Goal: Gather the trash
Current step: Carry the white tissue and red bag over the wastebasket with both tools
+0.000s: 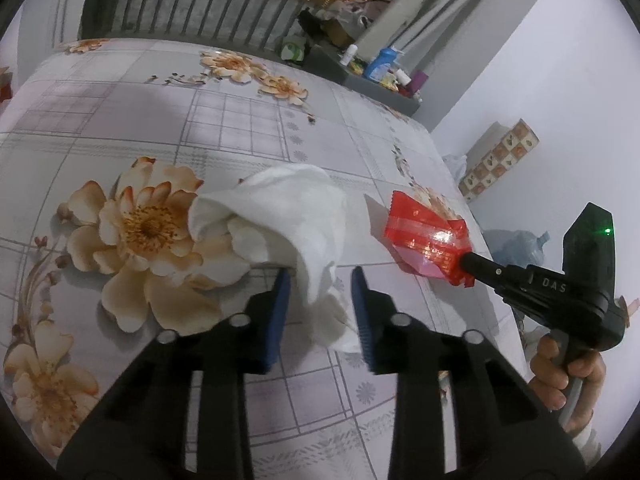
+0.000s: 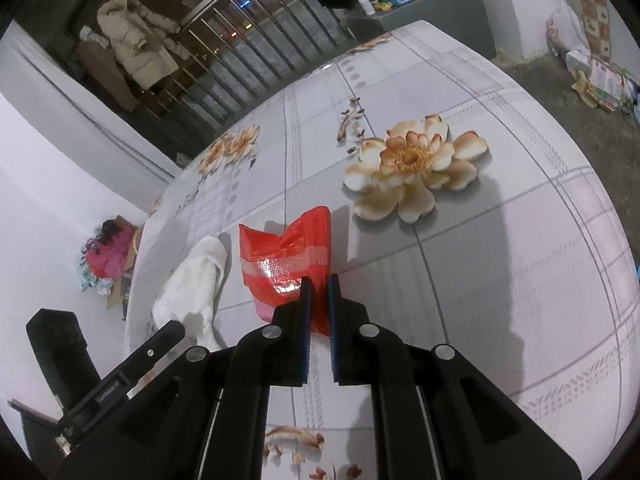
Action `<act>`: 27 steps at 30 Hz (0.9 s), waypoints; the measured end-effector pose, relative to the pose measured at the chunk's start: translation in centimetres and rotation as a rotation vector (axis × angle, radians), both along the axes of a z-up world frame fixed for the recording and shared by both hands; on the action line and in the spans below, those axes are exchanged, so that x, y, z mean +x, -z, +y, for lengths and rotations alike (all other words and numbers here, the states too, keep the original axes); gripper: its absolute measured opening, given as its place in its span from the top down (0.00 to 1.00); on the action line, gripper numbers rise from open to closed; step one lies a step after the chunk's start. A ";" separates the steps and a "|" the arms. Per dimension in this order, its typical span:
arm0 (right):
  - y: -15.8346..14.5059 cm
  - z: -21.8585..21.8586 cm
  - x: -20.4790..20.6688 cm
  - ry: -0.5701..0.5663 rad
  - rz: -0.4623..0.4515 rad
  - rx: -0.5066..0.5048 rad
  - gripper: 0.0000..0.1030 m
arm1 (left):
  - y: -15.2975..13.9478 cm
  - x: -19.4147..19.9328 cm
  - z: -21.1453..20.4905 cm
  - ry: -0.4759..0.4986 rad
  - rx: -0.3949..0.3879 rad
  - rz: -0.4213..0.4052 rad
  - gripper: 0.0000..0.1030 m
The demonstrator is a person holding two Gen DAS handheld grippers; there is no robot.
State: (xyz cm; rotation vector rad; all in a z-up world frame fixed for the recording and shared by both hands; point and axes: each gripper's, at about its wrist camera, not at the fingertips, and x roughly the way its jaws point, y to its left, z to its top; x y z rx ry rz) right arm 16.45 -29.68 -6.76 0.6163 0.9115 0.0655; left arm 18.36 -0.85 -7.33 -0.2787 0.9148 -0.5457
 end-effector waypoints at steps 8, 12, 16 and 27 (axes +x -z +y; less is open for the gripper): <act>-0.5 0.2 -1.3 -0.014 -0.029 0.011 0.92 | -1.0 -0.6 -0.1 0.024 -0.006 -0.036 0.89; -1.2 0.2 -1.8 -0.015 -0.051 0.012 0.92 | -1.7 -1.0 -0.3 0.036 -0.008 -0.062 0.95; -1.9 0.0 -2.3 -0.011 -0.072 0.013 0.92 | -2.5 -1.3 -0.7 0.054 -0.005 -0.087 0.97; -4.5 -1.0 -3.7 0.007 -0.145 0.017 0.92 | -6.7 -2.8 -1.9 0.096 -0.030 -0.212 0.97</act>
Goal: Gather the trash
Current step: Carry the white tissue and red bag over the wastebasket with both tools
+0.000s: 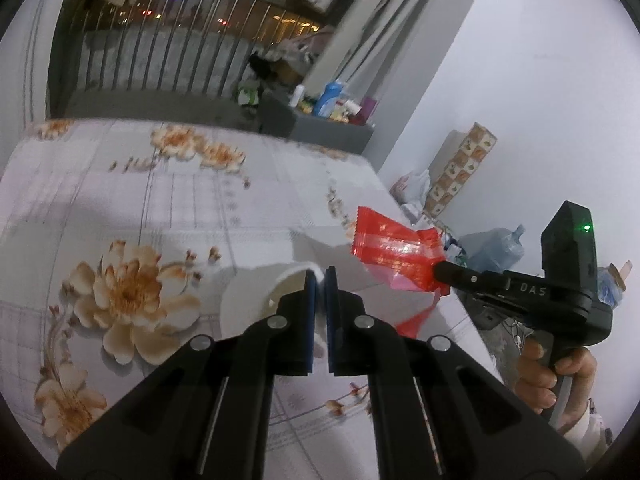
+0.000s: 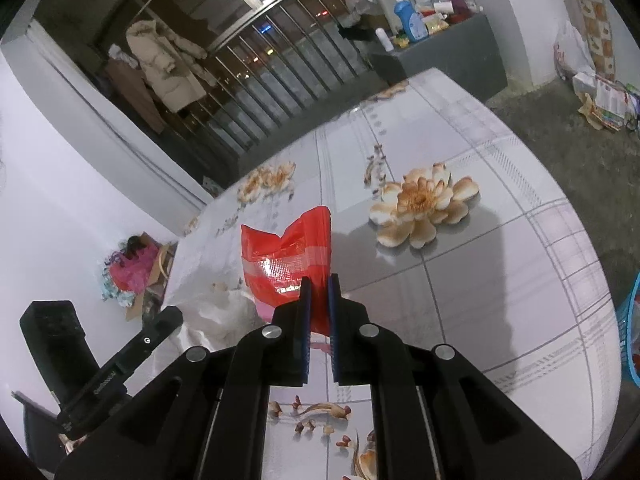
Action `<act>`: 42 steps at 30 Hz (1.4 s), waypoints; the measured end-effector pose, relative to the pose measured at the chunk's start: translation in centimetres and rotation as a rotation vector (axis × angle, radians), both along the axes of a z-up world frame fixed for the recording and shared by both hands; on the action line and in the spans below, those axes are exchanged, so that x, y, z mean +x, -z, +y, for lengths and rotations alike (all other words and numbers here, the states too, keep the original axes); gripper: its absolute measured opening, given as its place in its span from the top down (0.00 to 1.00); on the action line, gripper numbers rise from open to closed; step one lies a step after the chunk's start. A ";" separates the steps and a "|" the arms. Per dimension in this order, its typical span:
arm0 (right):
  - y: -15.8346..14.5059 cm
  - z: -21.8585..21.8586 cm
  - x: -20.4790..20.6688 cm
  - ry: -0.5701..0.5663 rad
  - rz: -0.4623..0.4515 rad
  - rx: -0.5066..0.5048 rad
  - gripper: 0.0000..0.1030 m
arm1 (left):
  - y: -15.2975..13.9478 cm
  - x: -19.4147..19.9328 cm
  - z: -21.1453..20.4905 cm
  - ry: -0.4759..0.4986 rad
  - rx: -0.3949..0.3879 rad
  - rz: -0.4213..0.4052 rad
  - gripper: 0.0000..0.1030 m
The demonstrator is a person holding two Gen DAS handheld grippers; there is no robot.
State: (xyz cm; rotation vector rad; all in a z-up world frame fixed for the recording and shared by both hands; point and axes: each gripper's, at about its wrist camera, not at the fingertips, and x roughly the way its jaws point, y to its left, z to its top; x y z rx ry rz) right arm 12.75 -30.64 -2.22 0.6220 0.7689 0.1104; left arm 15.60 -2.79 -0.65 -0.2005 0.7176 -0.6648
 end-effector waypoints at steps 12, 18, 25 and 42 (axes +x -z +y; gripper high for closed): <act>-3.7 -1.9 -2.8 0.062 -0.093 -0.003 0.92 | -4.2 -1.4 -1.4 0.048 -0.038 -0.110 0.97; -4.6 -3.0 -4.1 0.095 -0.119 -0.007 0.92 | -6.1 -2.2 -2.6 0.077 -0.050 -0.155 0.97; -5.0 -5.0 -6.1 0.147 -0.136 0.001 0.92 | -7.2 -2.8 -4.7 0.126 -0.049 -0.173 0.97; -7.1 -15.1 -16.9 0.492 -0.208 -0.076 0.92 | -8.9 -4.4 -18.0 0.448 -0.060 -0.143 0.97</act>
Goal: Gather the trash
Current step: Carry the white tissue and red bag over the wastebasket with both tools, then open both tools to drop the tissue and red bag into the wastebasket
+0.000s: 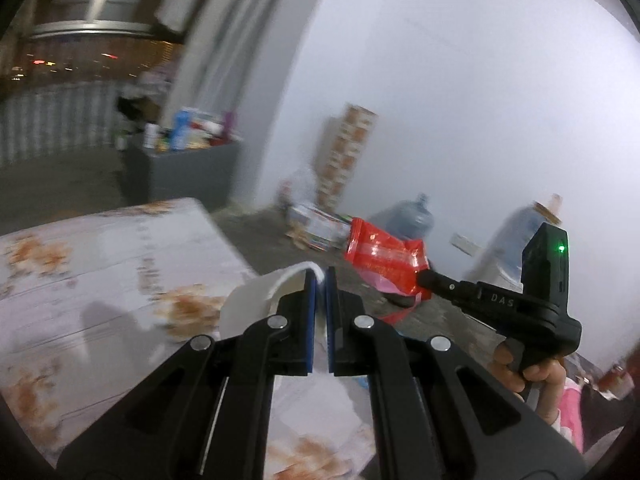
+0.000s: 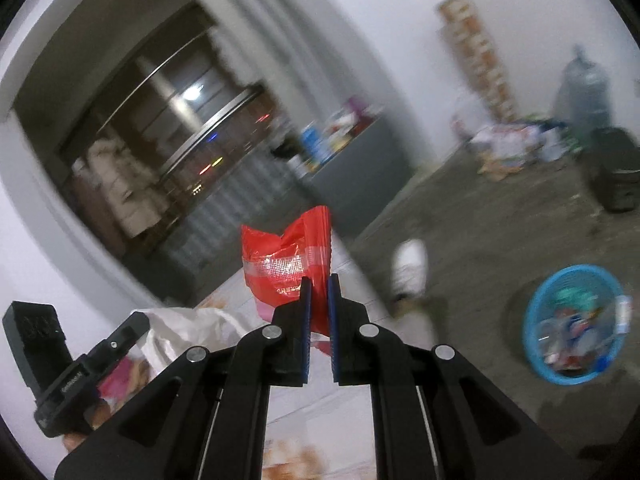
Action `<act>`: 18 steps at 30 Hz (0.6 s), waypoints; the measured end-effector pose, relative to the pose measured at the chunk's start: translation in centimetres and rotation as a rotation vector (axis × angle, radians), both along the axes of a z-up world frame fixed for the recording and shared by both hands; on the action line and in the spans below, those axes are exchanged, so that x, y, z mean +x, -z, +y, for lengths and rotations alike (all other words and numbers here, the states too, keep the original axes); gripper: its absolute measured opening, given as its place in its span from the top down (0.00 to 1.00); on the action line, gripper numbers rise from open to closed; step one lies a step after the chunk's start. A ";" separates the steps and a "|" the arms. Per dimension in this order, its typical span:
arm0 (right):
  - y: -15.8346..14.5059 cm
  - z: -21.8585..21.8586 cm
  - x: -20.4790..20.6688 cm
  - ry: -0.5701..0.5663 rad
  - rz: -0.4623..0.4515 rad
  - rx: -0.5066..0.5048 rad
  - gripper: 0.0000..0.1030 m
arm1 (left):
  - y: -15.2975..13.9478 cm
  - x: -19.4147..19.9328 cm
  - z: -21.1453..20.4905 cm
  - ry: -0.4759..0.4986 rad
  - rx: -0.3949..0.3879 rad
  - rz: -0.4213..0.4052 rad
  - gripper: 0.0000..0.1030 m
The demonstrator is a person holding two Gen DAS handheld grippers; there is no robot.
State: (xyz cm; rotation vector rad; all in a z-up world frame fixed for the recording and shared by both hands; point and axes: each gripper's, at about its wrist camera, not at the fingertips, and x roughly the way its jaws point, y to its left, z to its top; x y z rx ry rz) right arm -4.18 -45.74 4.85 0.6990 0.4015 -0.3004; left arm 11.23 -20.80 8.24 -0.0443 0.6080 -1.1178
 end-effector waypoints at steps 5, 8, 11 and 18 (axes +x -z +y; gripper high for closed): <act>0.4 -5.2 -5.8 0.191 0.040 -0.028 0.92 | 0.7 -1.4 -8.2 0.177 0.035 0.037 0.97; 2.0 -8.8 -8.5 0.281 0.082 0.004 0.92 | 2.4 -2.1 -13.9 0.279 0.090 0.092 0.97; 4.6 -12.4 -9.9 0.342 0.137 0.058 0.92 | 5.7 -2.5 -20.0 0.380 0.168 0.210 0.97; 12.2 -19.3 -10.5 0.454 0.278 0.205 0.92 | 15.3 -4.5 -30.9 0.486 0.361 0.377 0.97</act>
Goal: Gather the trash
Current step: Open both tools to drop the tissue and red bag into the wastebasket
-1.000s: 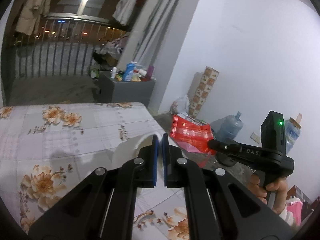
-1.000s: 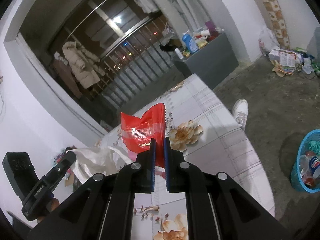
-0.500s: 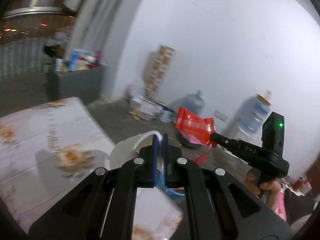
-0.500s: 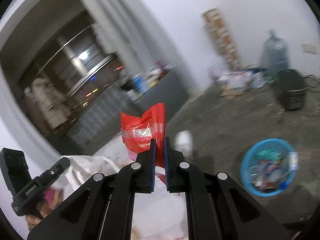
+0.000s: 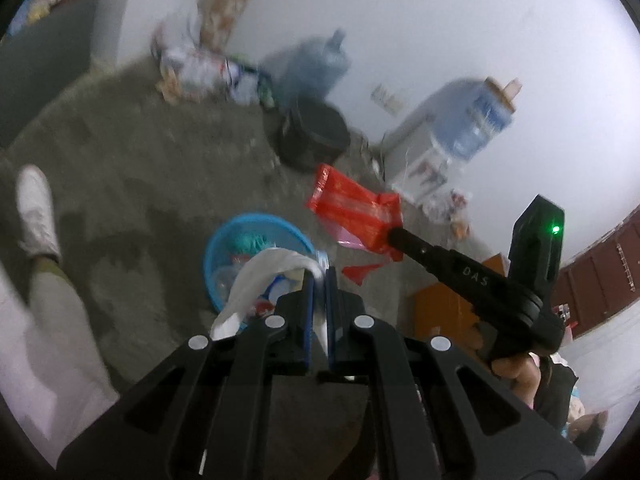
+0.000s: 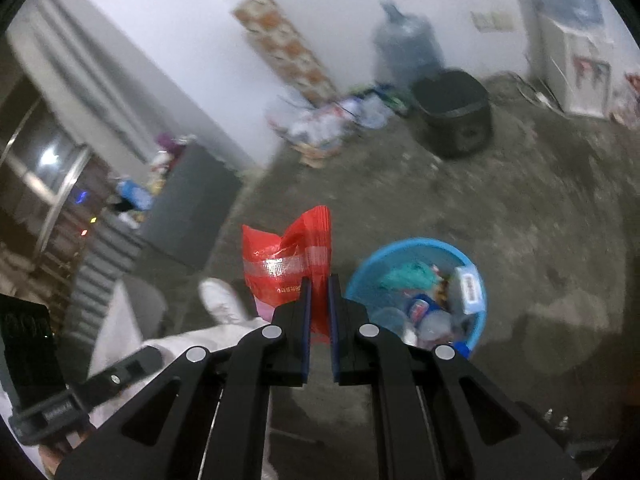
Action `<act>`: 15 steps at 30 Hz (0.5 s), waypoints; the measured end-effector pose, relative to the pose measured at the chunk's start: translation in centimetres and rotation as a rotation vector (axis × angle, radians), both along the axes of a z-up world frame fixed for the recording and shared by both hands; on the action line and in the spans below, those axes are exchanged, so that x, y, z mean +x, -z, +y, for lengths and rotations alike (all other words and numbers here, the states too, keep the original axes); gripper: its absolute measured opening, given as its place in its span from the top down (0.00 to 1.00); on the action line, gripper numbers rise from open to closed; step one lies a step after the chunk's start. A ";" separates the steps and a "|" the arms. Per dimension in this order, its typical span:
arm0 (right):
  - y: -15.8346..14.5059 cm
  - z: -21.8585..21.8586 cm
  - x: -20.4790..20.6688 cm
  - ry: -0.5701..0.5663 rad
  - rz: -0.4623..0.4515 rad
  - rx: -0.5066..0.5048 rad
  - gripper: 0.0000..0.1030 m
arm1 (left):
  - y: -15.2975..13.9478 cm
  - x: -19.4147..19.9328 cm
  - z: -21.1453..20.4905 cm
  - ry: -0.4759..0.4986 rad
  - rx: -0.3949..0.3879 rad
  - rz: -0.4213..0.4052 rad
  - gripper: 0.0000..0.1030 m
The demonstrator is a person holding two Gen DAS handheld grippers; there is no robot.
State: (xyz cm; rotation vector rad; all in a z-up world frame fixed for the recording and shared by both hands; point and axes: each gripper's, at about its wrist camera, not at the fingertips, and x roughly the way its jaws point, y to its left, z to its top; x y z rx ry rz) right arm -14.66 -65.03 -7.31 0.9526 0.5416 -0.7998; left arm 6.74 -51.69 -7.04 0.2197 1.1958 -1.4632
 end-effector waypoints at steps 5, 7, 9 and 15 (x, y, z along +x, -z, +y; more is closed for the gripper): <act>6.3 -4.5 1.3 0.036 0.096 0.112 0.76 | 6.8 -0.6 -5.4 -0.001 0.140 0.032 0.69; 9.1 -5.6 1.7 0.038 0.158 0.172 0.58 | 9.2 -0.2 -6.7 -0.047 0.234 0.085 0.63; 11.5 -6.2 1.8 0.049 0.221 0.213 0.58 | 10.4 0.1 -6.7 -0.054 0.259 0.153 0.62; 12.3 -4.9 1.2 0.058 0.203 0.220 0.56 | 8.8 0.9 -5.3 -0.053 0.190 0.133 0.56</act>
